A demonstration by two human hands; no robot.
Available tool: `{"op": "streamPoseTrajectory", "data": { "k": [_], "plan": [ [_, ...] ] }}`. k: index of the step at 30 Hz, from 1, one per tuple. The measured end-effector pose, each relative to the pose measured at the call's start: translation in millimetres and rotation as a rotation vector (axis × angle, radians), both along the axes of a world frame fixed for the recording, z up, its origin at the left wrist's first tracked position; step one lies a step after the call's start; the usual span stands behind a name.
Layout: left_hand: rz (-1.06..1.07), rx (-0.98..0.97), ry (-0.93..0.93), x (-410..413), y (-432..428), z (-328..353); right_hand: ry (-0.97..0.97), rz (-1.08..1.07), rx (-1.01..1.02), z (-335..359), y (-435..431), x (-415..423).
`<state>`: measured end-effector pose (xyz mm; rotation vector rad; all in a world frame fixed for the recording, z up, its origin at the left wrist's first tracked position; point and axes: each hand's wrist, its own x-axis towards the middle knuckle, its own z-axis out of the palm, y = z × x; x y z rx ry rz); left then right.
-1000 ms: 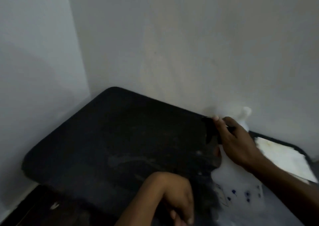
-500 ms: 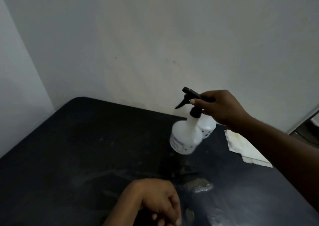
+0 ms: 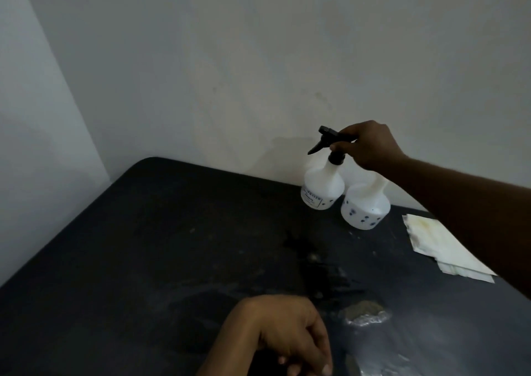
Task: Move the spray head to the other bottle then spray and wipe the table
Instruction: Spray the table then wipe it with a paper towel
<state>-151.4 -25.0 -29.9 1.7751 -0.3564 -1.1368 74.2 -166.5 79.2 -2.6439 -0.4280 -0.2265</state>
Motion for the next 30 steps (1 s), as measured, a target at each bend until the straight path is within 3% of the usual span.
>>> {"op": "streamPoseTrajectory", "data": {
  "k": [12,16,19,23,30],
  "plan": [
    [0.019,0.015,-0.033,-1.7,7.8,-2.7,-0.031,0.079,-0.451,28.2,-23.6,2.8],
    [0.017,0.026,-0.054,0.6,6.8,-3.9,0.098,-0.072,-0.755,42.1,-51.7,1.1],
    [0.039,0.045,-0.052,1.7,6.7,-3.3,0.308,-0.155,-0.59,29.9,-63.4,1.7],
    [0.052,0.06,-0.029,2.9,8.0,-3.5,0.352,-0.157,-0.395,6.5,-63.8,8.3],
    [0.052,0.073,-0.041,4.5,9.5,-5.9,0.345,-0.1,-0.402,-12.5,-62.9,19.5]
  ]
}}
